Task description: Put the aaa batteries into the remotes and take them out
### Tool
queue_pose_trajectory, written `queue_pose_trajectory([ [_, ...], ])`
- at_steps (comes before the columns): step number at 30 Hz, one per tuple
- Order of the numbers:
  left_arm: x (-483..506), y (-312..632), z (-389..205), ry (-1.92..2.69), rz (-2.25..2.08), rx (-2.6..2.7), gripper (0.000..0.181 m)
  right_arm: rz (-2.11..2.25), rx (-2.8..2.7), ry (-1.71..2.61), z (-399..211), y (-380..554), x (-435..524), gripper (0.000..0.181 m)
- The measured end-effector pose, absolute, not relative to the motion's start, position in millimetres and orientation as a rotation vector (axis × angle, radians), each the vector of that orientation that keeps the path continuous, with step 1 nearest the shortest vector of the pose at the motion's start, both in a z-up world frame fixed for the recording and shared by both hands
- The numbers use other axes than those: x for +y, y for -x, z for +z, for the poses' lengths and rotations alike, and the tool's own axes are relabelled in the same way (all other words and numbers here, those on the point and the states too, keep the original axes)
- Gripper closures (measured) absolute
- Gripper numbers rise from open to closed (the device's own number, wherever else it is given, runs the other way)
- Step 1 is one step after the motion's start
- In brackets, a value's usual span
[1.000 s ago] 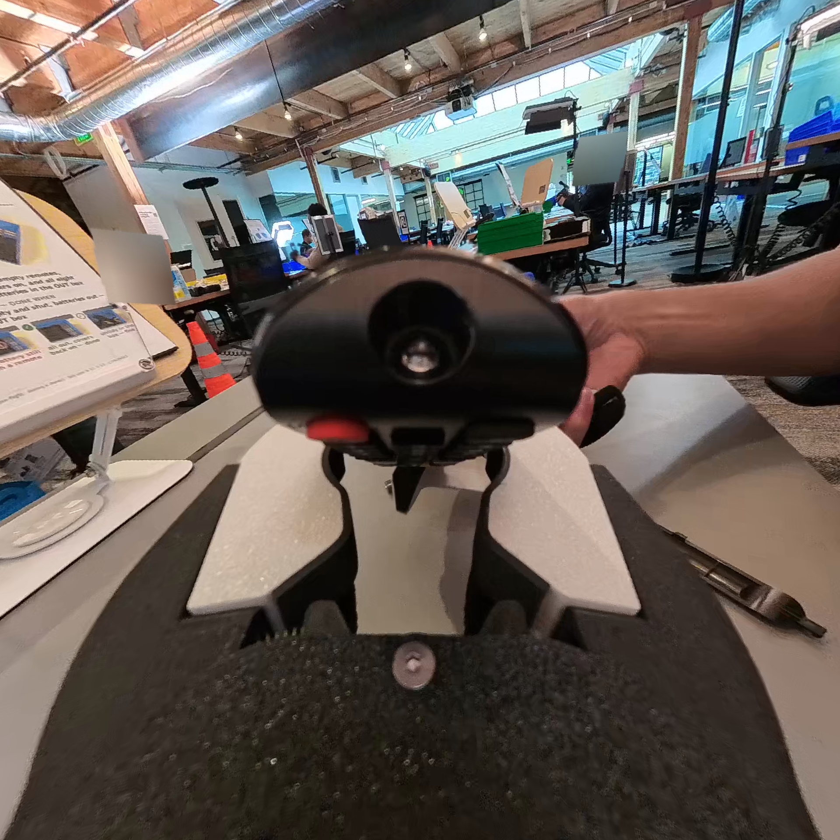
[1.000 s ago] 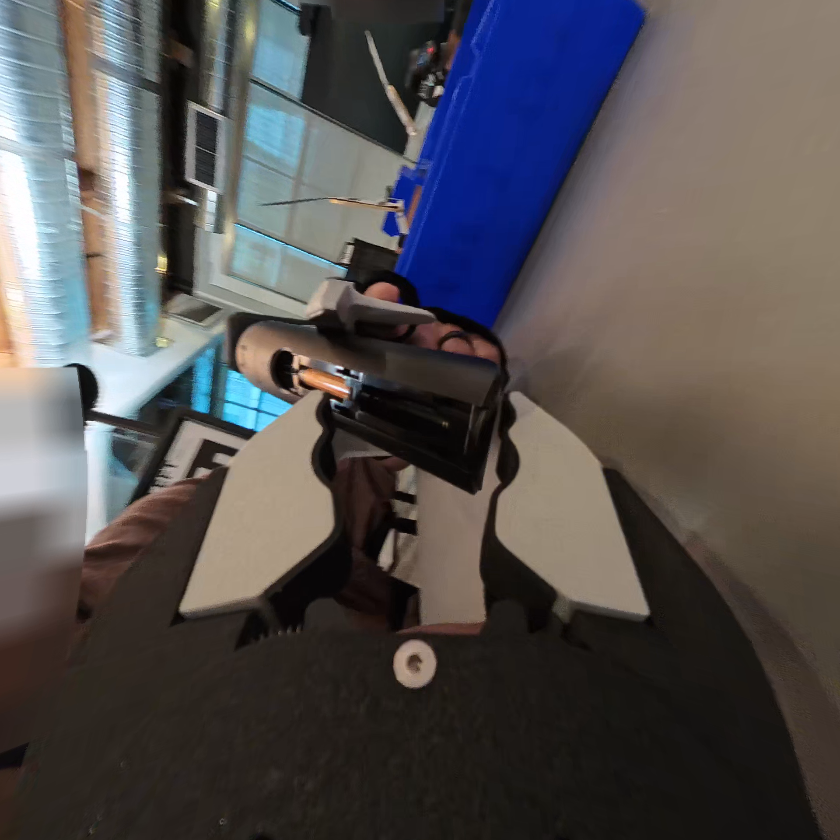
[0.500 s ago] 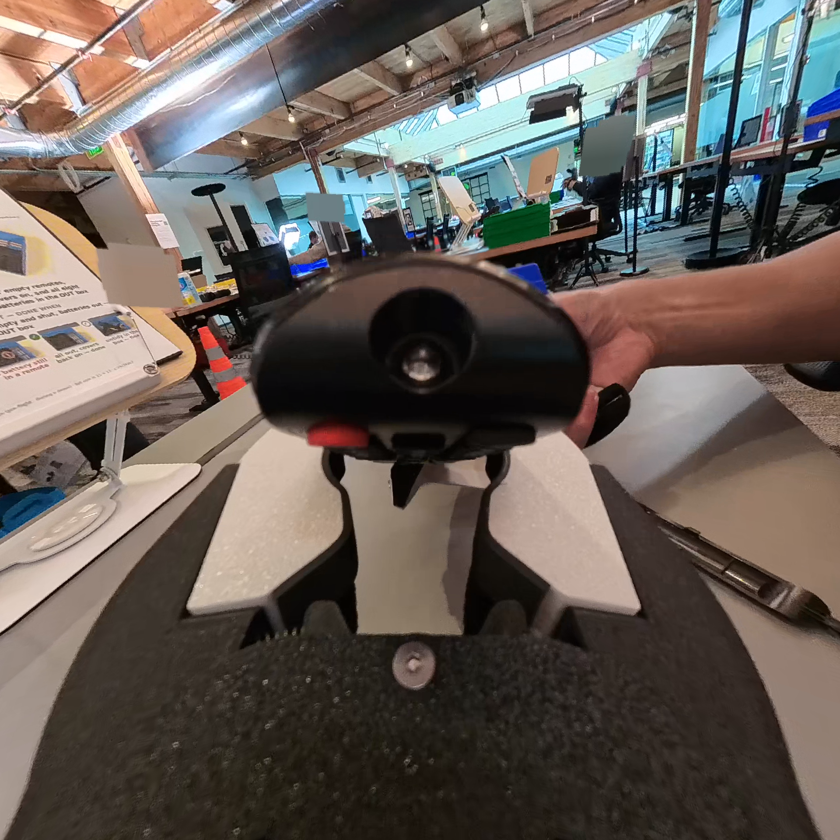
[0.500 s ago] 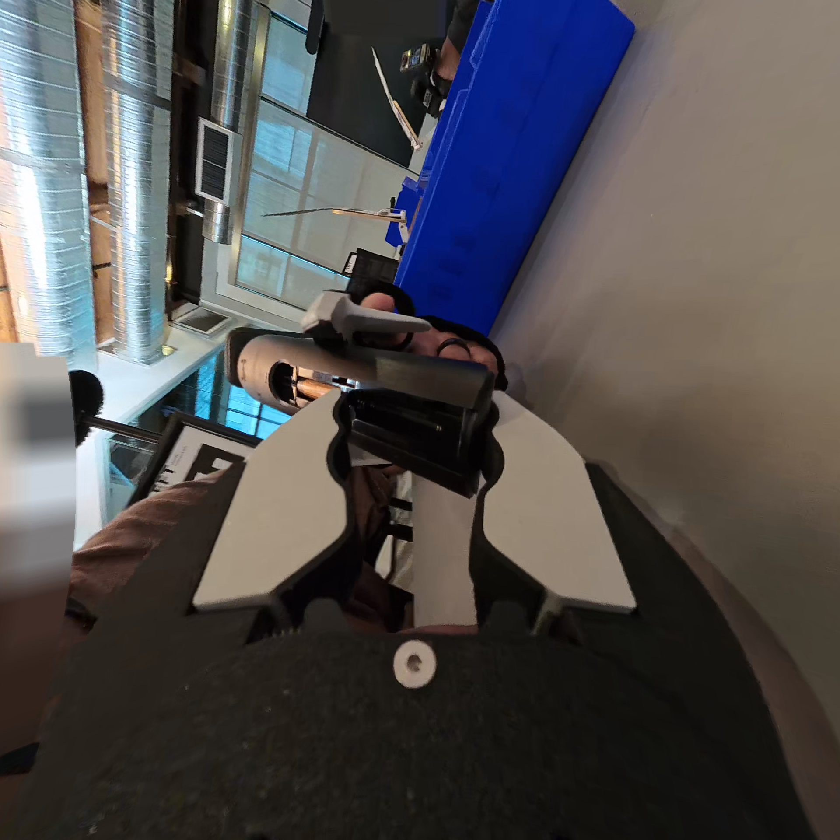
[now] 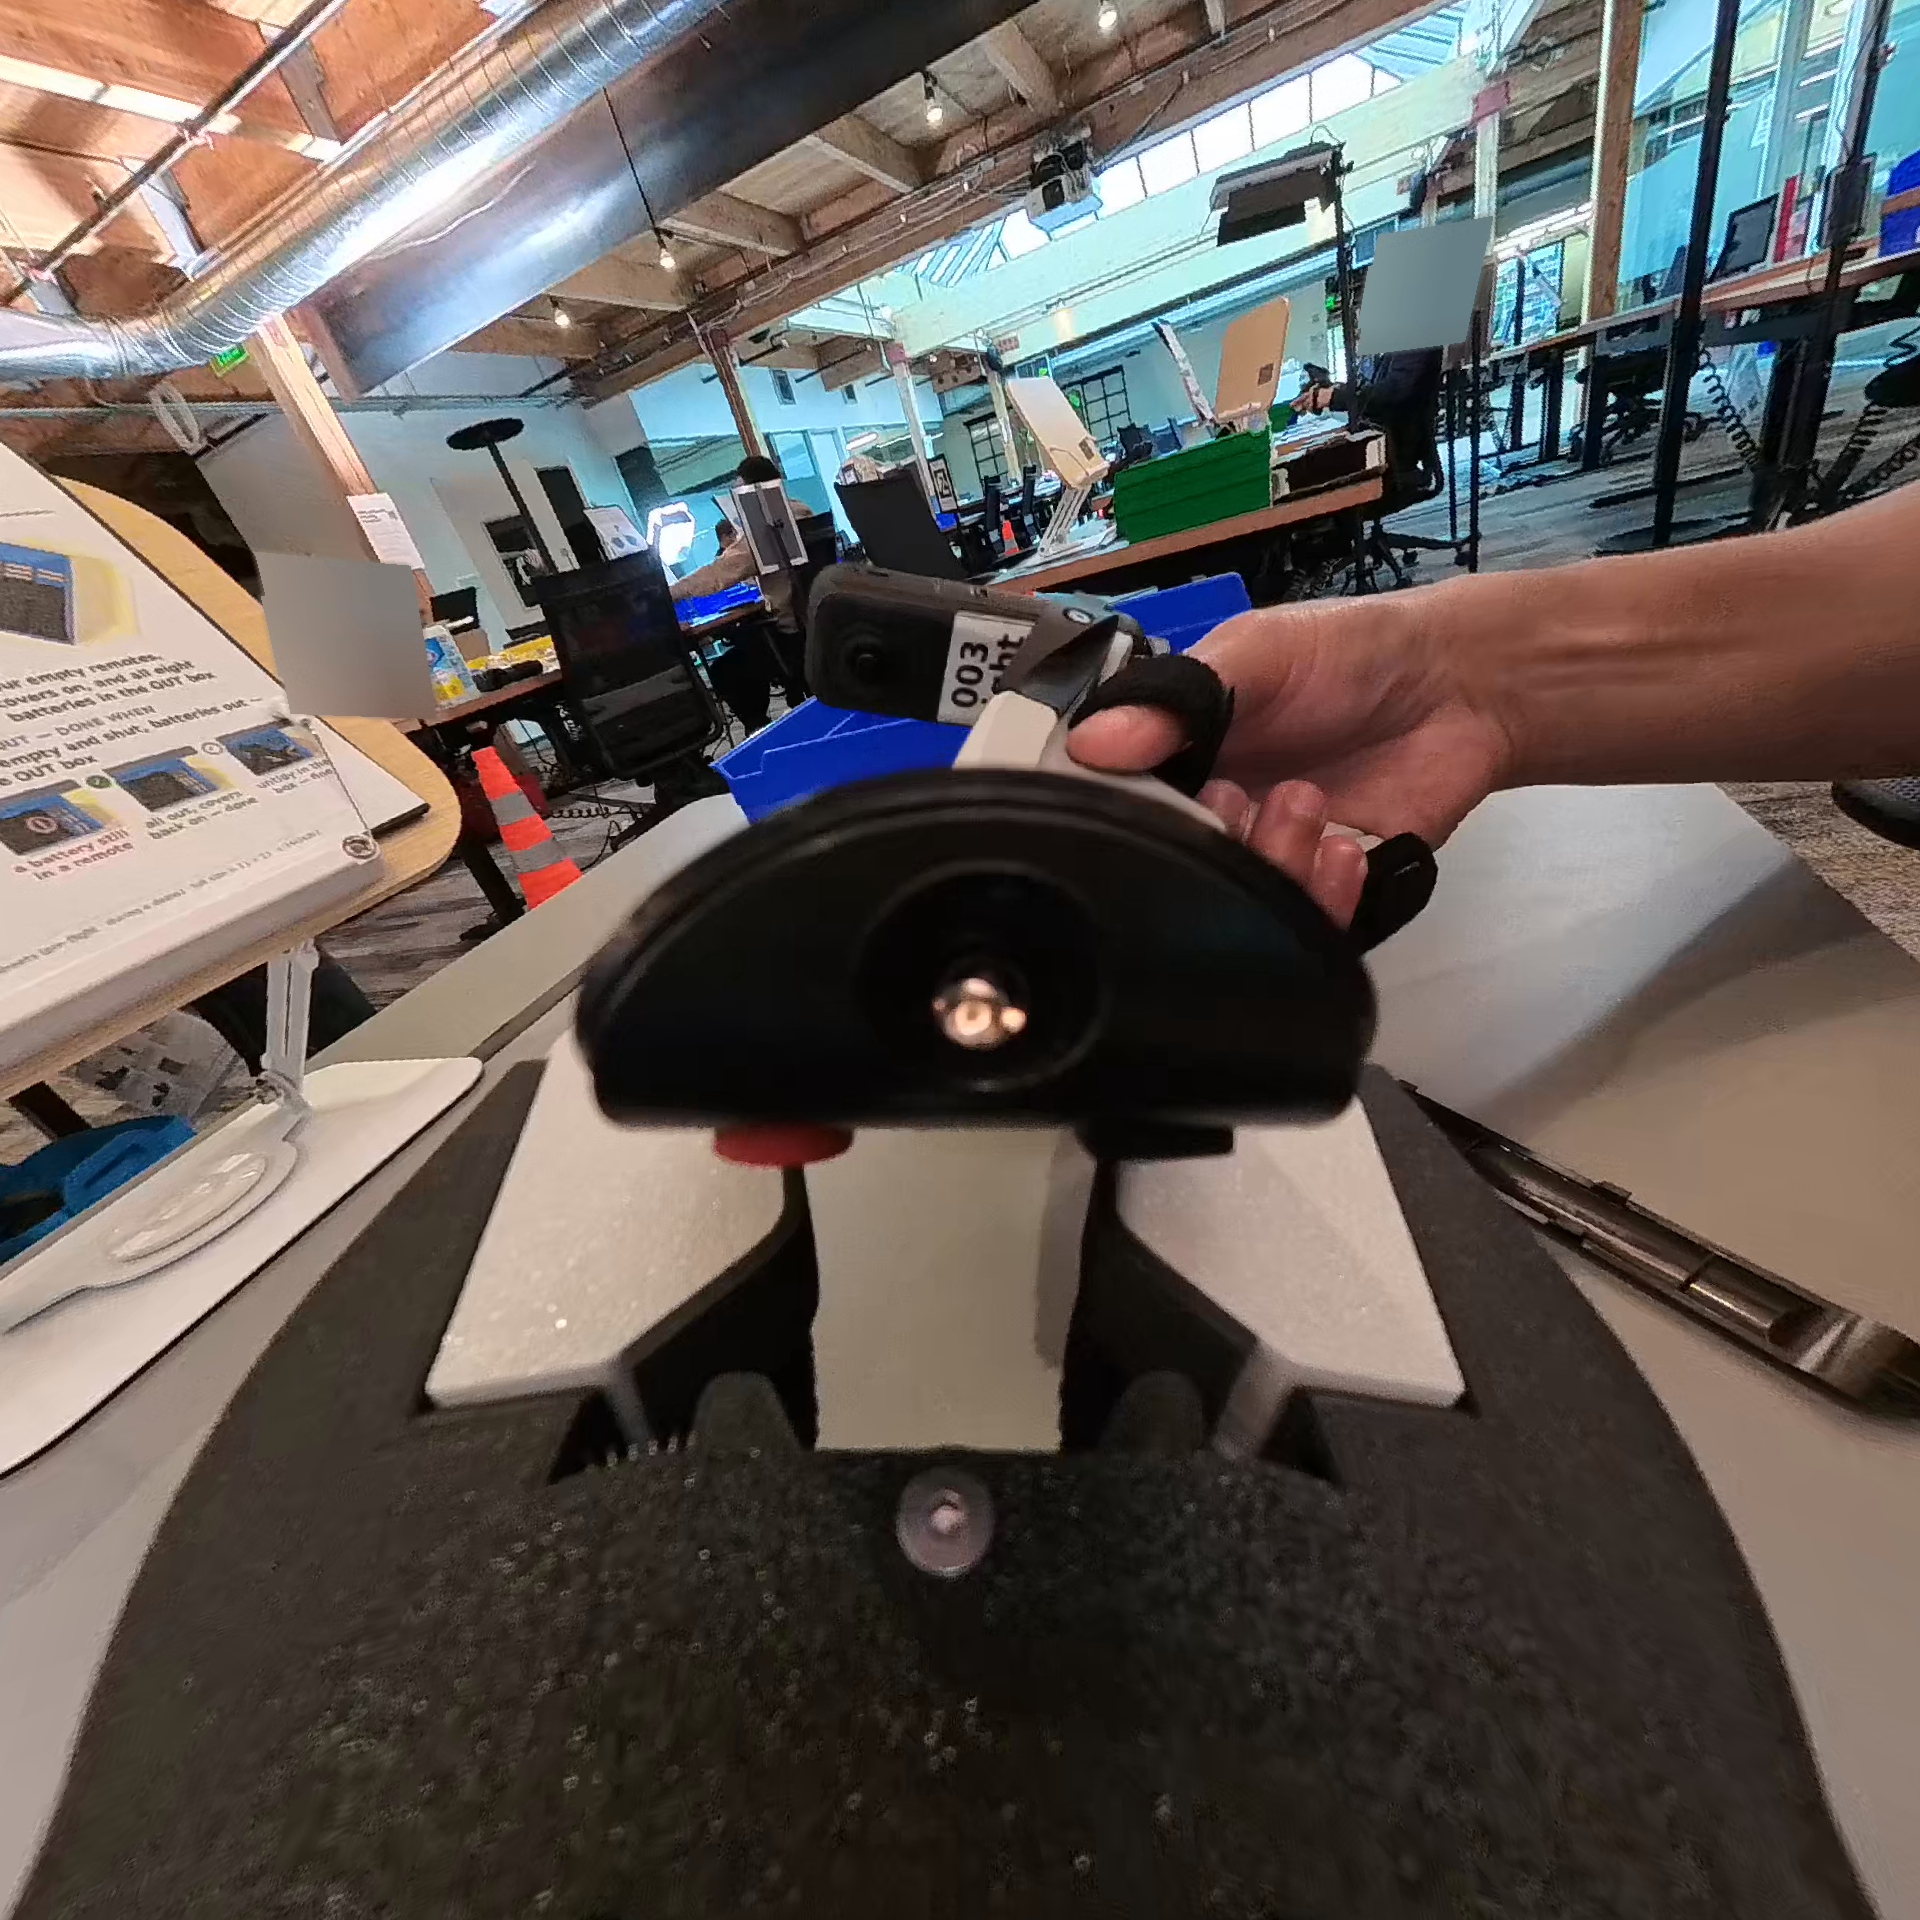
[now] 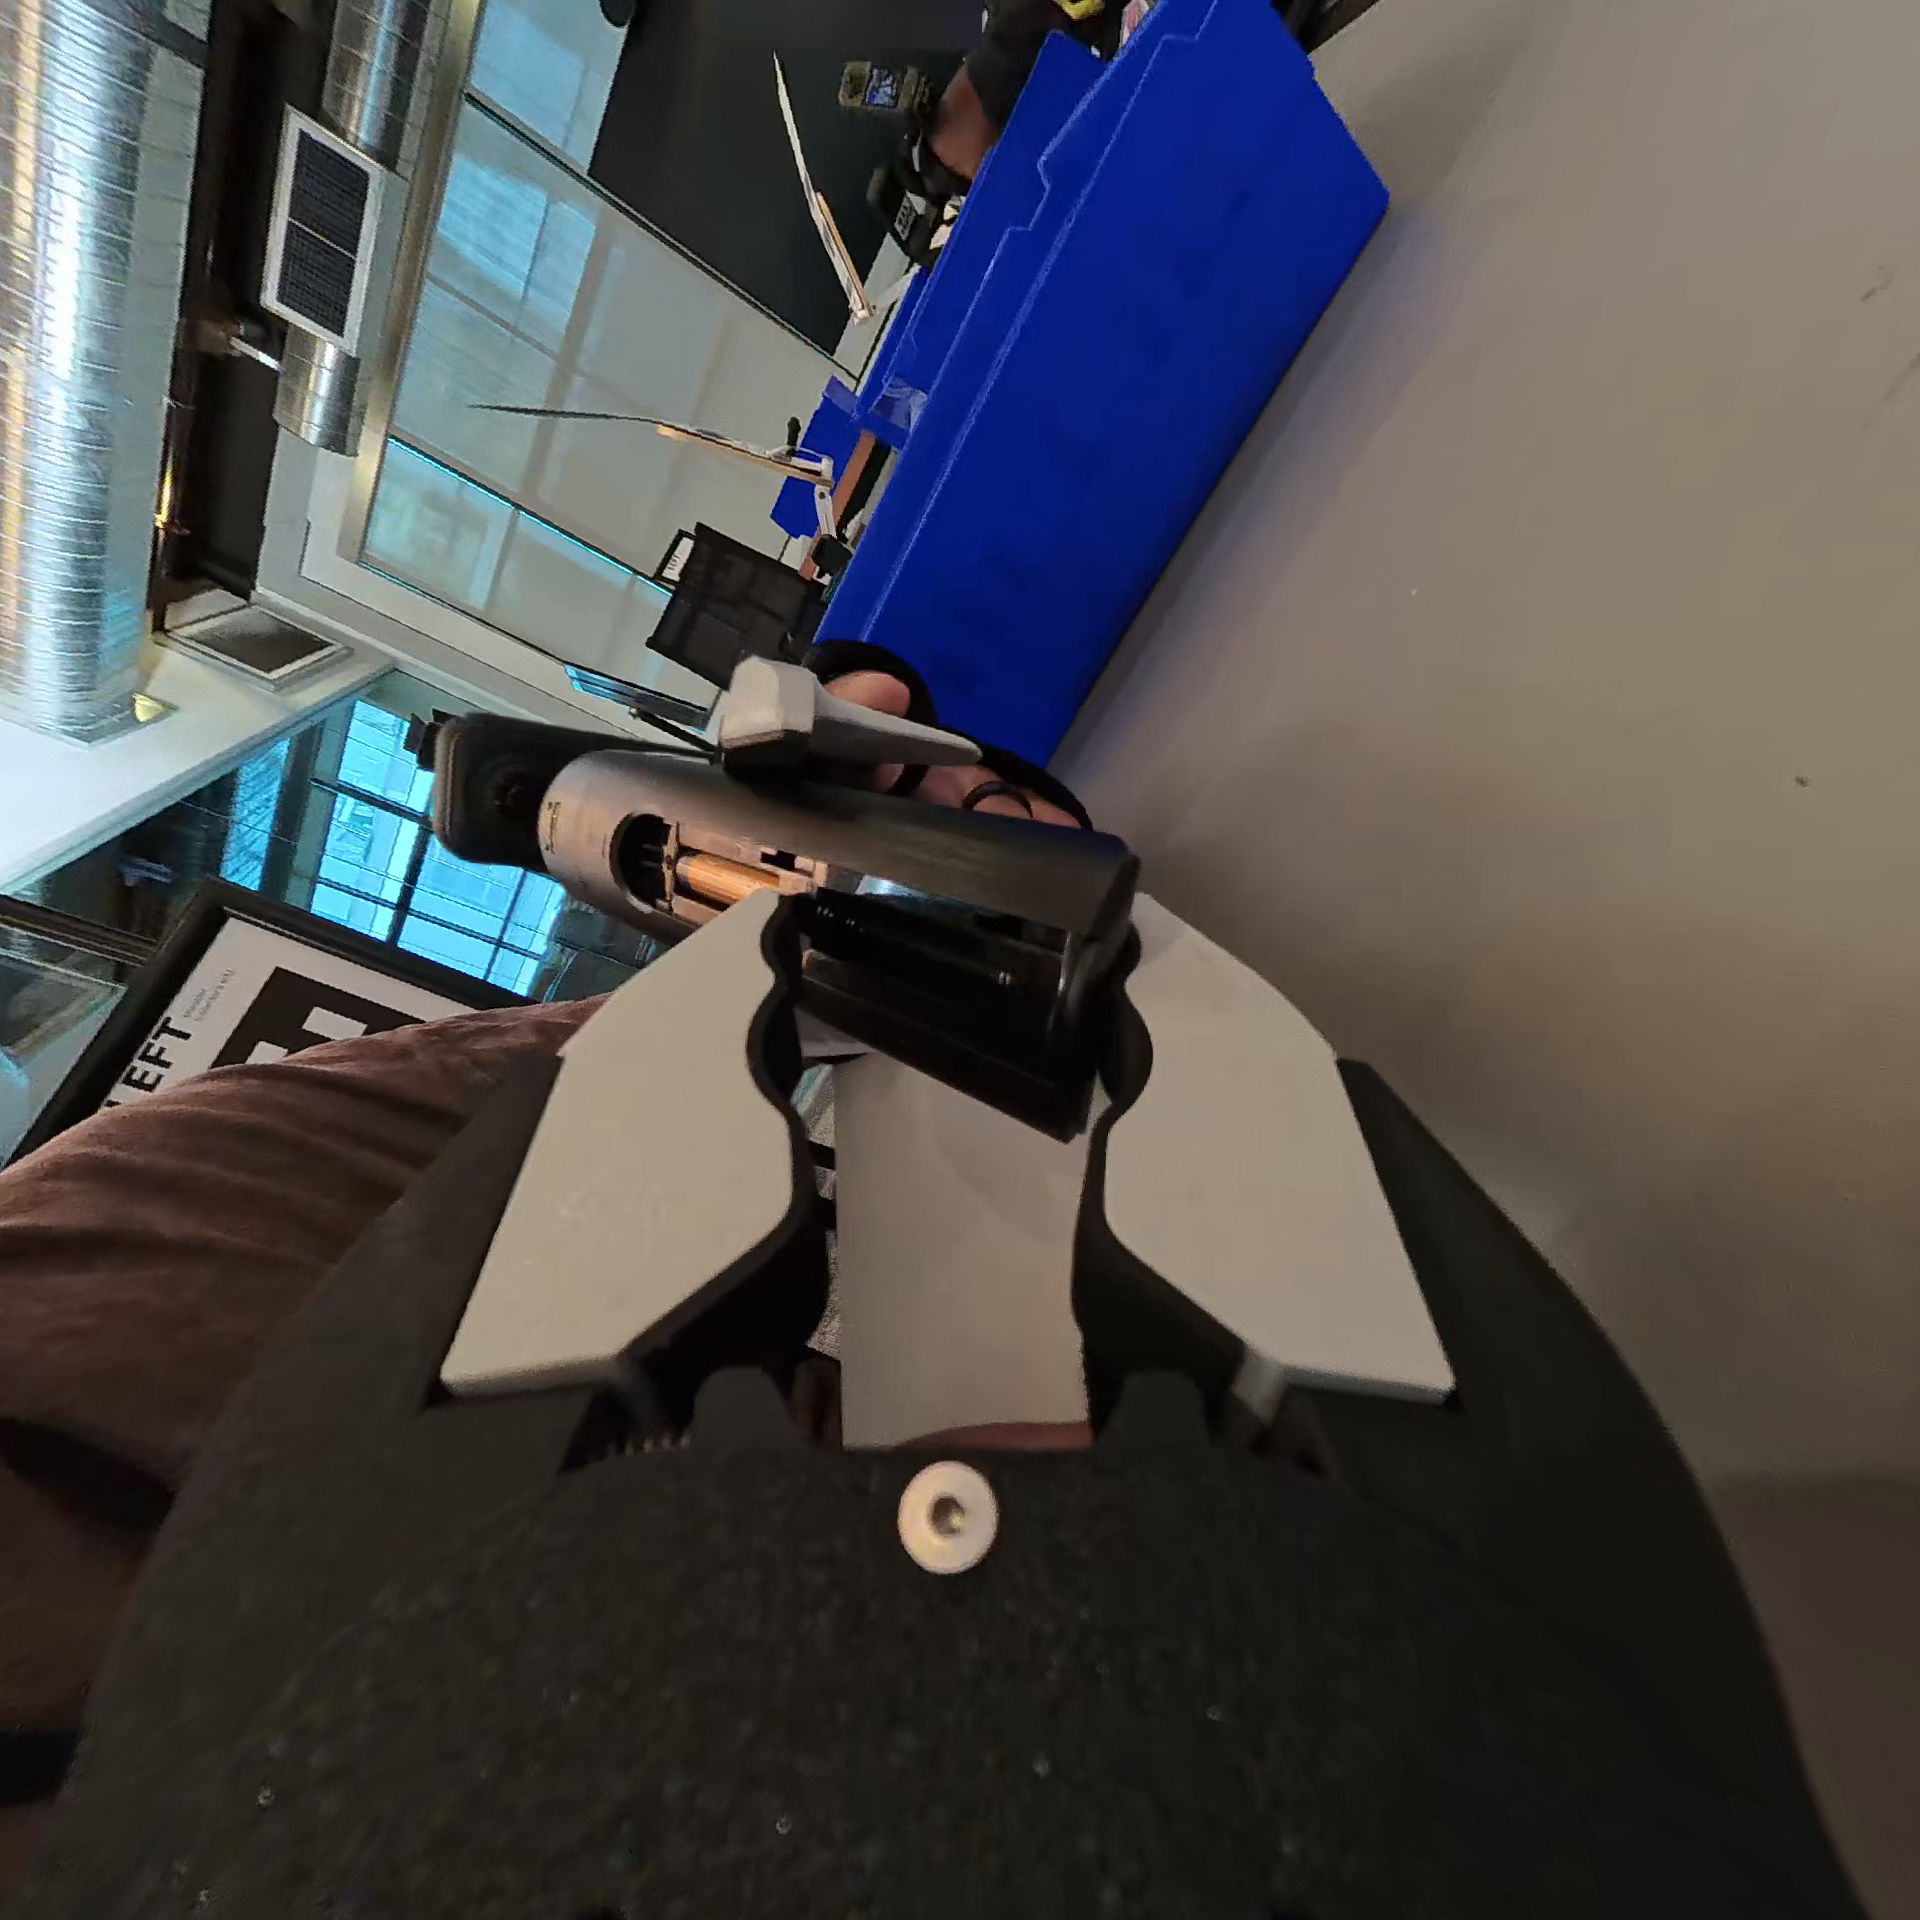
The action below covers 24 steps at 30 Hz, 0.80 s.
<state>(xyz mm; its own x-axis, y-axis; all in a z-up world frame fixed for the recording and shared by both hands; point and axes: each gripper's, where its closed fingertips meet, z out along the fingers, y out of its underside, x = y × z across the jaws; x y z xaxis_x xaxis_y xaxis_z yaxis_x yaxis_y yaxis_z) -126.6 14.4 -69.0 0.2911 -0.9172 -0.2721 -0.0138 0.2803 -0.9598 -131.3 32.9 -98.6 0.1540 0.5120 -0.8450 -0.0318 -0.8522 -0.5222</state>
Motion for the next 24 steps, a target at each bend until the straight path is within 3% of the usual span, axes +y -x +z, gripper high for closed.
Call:
queue_pose_trajectory([
  [17,15.1,126.0,-70.7,1.11,-0.792,1.102,0.122,1.743,-0.443,2.004,-99.4,132.2,34.4,0.123],
  [21,12.6,124.1,-72.6,1.1,-0.772,1.118,0.12,1.73,-0.439,2.041,-105.6,135.2,33.1,0.114],
  [24,13.4,125.3,-71.2,1.102,-0.781,1.113,0.122,1.743,-0.437,2.023,-102.3,134.3,33.5,0.119],
])
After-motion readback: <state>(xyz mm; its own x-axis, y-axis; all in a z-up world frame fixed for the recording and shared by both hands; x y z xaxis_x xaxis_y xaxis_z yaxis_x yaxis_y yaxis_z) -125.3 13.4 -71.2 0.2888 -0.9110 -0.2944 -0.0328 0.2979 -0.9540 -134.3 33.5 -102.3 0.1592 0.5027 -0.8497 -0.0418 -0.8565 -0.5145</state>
